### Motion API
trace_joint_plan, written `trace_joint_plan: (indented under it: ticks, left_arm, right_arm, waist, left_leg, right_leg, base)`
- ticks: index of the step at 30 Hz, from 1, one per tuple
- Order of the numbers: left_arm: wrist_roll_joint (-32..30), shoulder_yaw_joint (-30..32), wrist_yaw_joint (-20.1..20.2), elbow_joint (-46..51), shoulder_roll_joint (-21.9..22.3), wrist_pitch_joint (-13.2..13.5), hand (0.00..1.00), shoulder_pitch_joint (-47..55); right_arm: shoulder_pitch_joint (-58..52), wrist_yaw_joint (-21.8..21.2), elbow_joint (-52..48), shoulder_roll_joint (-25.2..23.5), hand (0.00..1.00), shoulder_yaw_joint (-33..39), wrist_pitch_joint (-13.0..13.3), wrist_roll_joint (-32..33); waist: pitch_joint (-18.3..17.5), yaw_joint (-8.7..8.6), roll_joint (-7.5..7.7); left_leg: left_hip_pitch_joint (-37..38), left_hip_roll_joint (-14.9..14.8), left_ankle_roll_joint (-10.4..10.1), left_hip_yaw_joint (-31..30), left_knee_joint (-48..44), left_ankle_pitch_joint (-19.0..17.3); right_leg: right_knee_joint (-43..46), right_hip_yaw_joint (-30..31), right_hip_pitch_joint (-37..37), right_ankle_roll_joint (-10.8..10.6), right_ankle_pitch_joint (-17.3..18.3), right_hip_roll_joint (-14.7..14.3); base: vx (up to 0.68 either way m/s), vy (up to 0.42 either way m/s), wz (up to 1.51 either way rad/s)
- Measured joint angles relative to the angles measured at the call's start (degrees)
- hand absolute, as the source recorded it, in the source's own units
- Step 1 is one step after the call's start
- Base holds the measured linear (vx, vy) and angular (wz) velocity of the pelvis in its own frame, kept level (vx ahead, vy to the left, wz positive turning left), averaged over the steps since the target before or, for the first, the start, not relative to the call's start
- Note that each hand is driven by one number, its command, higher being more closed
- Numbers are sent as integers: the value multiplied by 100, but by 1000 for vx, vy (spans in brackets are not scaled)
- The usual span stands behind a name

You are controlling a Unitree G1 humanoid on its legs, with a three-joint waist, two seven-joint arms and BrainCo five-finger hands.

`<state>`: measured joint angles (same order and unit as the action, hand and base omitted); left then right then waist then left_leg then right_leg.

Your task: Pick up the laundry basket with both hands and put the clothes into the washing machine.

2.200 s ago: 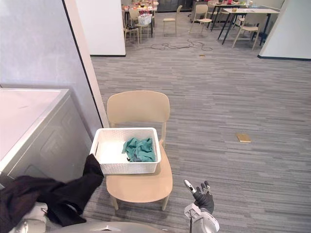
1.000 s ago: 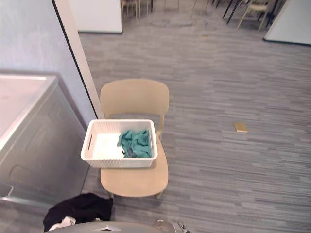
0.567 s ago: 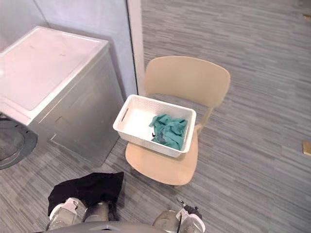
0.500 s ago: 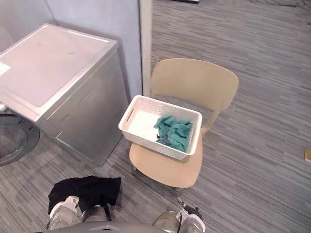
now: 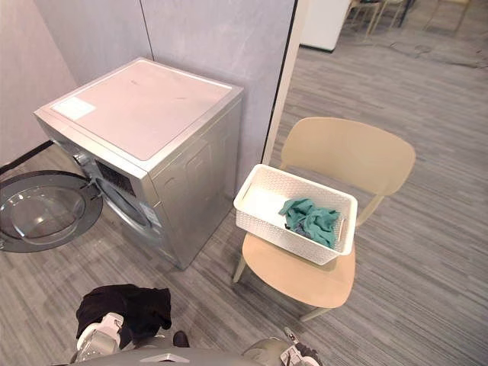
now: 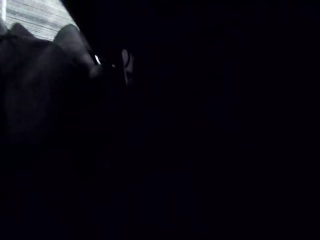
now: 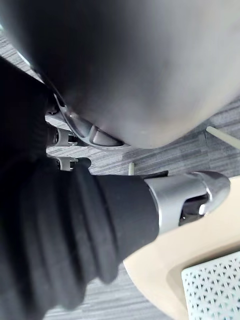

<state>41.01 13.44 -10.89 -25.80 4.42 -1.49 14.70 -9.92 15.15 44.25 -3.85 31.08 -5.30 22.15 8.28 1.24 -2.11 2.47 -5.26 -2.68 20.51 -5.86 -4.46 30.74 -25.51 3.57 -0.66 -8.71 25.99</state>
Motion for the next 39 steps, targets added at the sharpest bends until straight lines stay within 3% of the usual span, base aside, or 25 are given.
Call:
trace_joint_plan:
  ticks: [1, 2, 3, 4, 5, 7, 9, 12, 15, 17, 19, 21, 24, 27, 28, 29, 30, 31, 32, 34, 35, 36, 37, 38, 39]
  left_arm:
    - [-11, -20, -1, -4, 0, 0, 100, -2]
    - [-11, -122, 0, -44, -3, -4, 100, 4]
    - [-12, -186, 1, -77, -3, -11, 100, -9]
    - [-13, -338, 9, -147, -4, -23, 100, -44]
    - [-15, -364, 16, -194, -4, -30, 100, -62]
    - [-55, -447, 87, -311, -6, -104, 100, -97]
    - [-83, -443, 155, -394, -3, -105, 100, -219]
    - [-113, -488, 171, -475, -4, -119, 100, -250]
    - [-117, -537, 176, -476, -5, -119, 100, -215]
    - [-134, -621, 234, -454, -4, -120, 100, -225]
    - [-135, -581, 299, -414, -5, -124, 100, -230]
    - [-135, -440, 290, -419, -13, -159, 100, -103]
    - [-134, -317, 258, -373, -12, -187, 100, 18]
    - [-123, -212, 210, -210, -14, -185, 100, 78]
    - [-100, -222, 132, -210, -10, -176, 100, 84]
    - [-89, -278, 113, -262, -5, -177, 100, 111]
    - [-90, -332, 112, -300, -5, -175, 100, 140]
    - [-91, -135, 63, -297, -178, -119, 100, 103]
    - [-94, -80, 46, -311, -250, -76, 100, 115]
    - [-149, -275, 50, -319, -342, -58, 100, 31]
    - [-192, -354, 57, -322, -362, -61, 100, 2]
    - [-251, -498, 76, -325, -385, -67, 100, -34]
    - [-315, -616, 124, -359, -389, -69, 100, -54]
    - [-347, -637, 126, -372, -394, -70, 100, -57]
    - [-415, -635, 117, -417, -392, -71, 100, -55]
  right_arm:
    - [-6, -1, 2, -45, 0, -2, -2, 3]
    - [-16, -10, 73, -90, 0, -28, -14, 14]
    - [-12, -18, 108, -89, 0, -63, -13, 25]
    - [-13, -66, 165, -91, 0, -68, -6, 37]
    - [-17, -101, 178, -90, 0, -70, -6, 47]
    - [-119, -224, 190, -81, 0, -117, 13, 119]
    - [-124, -232, 223, -82, 0, -117, 13, 121]
    - [-133, -239, 223, -82, 0, -119, 3, 116]
    - [-105, -239, 223, -72, 0, -164, 8, 106]
    - [-105, -256, 226, -67, 0, -159, 9, 106]
    - [-96, -260, 213, 25, 0, -168, 5, 84]
    - [-94, -248, 256, 31, 0, -171, 7, 17]
    - [-83, -244, 406, 27, 0, -177, 2, 30]
    - [-47, -243, 509, 14, 0, -178, -22, -3]
    - [-53, -235, 612, 32, 0, -157, -19, -8]
    - [-127, -214, 661, 84, 0, -132, -36, -16]
    - [-163, -214, 701, 128, 0, -96, -62, -21]
    - [-117, -208, 965, -37, 0, 102, -120, -4]
    - [-129, -221, 1129, -23, 0, 119, -161, -6]
    - [-110, -218, 1084, -88, 0, 122, -152, 3]
    - [-100, -221, 1073, -92, 0, 114, -129, 14]
    - [-78, -225, 1057, -91, 0, 114, -110, 34]
    - [-56, -224, 986, -70, 0, 91, -100, 95]
    - [-23, -224, 933, -68, 0, 63, -92, 118]
    - [14, -225, 799, -64, 0, -42, -73, 131]
  waist:
    - [-10, -2, 56]
    - [-49, 7, 163]
    - [-58, -2, 182]
    - [-68, -14, 199]
    - [-79, -31, 206]
    - [-254, -192, 240]
    - [-274, -173, 261]
    - [-291, -159, 257]
    - [-398, -58, 317]
    - [-393, -75, 318]
    - [-297, -54, 131]
    - [-211, 4, 181]
    - [-231, 48, 353]
    - [-291, 47, 510]
    - [-332, 25, 541]
    - [-451, 8, 457]
    - [-508, -8, 389]
    - [-542, -38, 717]
    - [-617, -91, 804]
    - [-649, -136, 740]
    - [-650, -145, 739]
    - [-656, -165, 719]
    - [-684, -179, 650]
    - [-676, -179, 636]
    - [-670, -207, 627]
  left_leg:
    - [34, -20, 12, -5, 21, 8]
    - [83, -70, 54, -17, 93, 54]
    - [67, -92, 51, -16, 95, 61]
    - [11, -106, 38, -20, 94, 70]
    - [-30, -105, 27, -30, 87, 77]
    - [-327, -54, -4, -359, 139, 307]
    - [-345, -10, -26, -412, 407, 548]
    - [-44, 17, 10, -482, 862, 889]
    - [49, 75, -2, -551, 889, 938]
    - [-580, 36, 43, -850, -223, 444]
    - [-1408, -202, 92, -1090, -1798, -347]
    - [-1541, -536, 352, -750, -2590, -751]
    - [-1634, -985, 386, -820, -3307, -1001]
    - [-1688, -1467, 124, -1622, -2859, -906]
    - [-1591, -1573, -111, -1923, -2327, -751]
    - [-1406, -1591, -291, -2080, -1881, -616]
    - [-1325, -1581, -847, -2009, -1693, -547]
    - [-1323, -1163, -1029, -1752, -1957, -660]
    - [-1356, -1028, -1047, -1697, -2043, -707]
    - [-1565, -832, -866, -1643, -2527, -934]
    - [-1563, -788, -806, -1575, -2520, -965]
    - [-1548, -714, -714, -1484, -2479, -985]
    - [-1440, -683, -546, -1260, -2325, -1006]
    - [-1333, -670, -469, -1123, -2197, -986]
    - [-1079, -643, -350, -856, -1913, -907]
  right_leg:
    - [340, 163, 108, -96, 294, -184]
    - [974, 488, 293, -170, 985, -762]
    - [1075, 559, 343, -193, 1193, -1000]
    - [994, 689, 404, -298, 1526, -1460]
    - [822, 772, 397, -339, 1652, -1637]
    - [-557, 1279, -147, -313, 1964, -2140]
    - [-1190, 1319, -379, -198, 2023, -2221]
    - [-1375, 1193, -621, -197, 2023, -2279]
    - [-1373, 1159, -747, -199, 2024, -2248]
    - [-1367, 1160, -755, -197, 2025, -2223]
    - [-1233, 948, -755, -113, 2246, -2251]
    - [-1075, 892, -763, -128, 2313, -2128]
    - [-945, 976, -735, -234, 2393, -1747]
    - [-787, 1366, -378, -537, 2457, -1311]
    - [-798, 1600, -265, -748, 2461, -1170]
    - [-814, 1776, -202, -1033, 2460, -995]
    - [-849, 1853, -216, -1190, 2429, -917]
    - [-1156, 2183, -345, -1246, 2255, -534]
    - [-1349, 2313, -459, -1235, 2033, -493]
    - [-1897, 2354, -588, -1201, 652, -405]
    - [-1952, 2375, -547, -1174, 359, -369]
    - [-1985, 2434, -424, -1082, -161, -316]
    - [-1852, 2471, -164, -563, -633, -303]
    - [-1605, 2463, 5, -344, -649, -291]
    - [-647, 2391, 447, -48, -96, -337]
  base:
    - [-25, 0, -7]
    - [-19, -59, -8]
    - [-15, -111, -8]
    - [-3, -104, 0]
    - [11, -145, 18]
    - [49, -139, 41]
    - [64, -109, 31]
    - [40, -67, 23]
    - [8, 5, 22]
    - [-49, 49, 58]
    - [-105, 103, 54]
    - [-100, 160, 20]
    - [-79, 295, 8]
    - [-29, 492, -9]
    - [63, 628, -4]
    - [102, 770, 0]
    - [171, 695, -2]
    - [186, 531, -6]
    - [238, 593, -6]
    - [165, 543, -9]
    - [88, 537, -20]
    - [78, 477, -34]
    - [99, 511, -44]
    - [83, 352, -63]
    - [99, 249, -80]
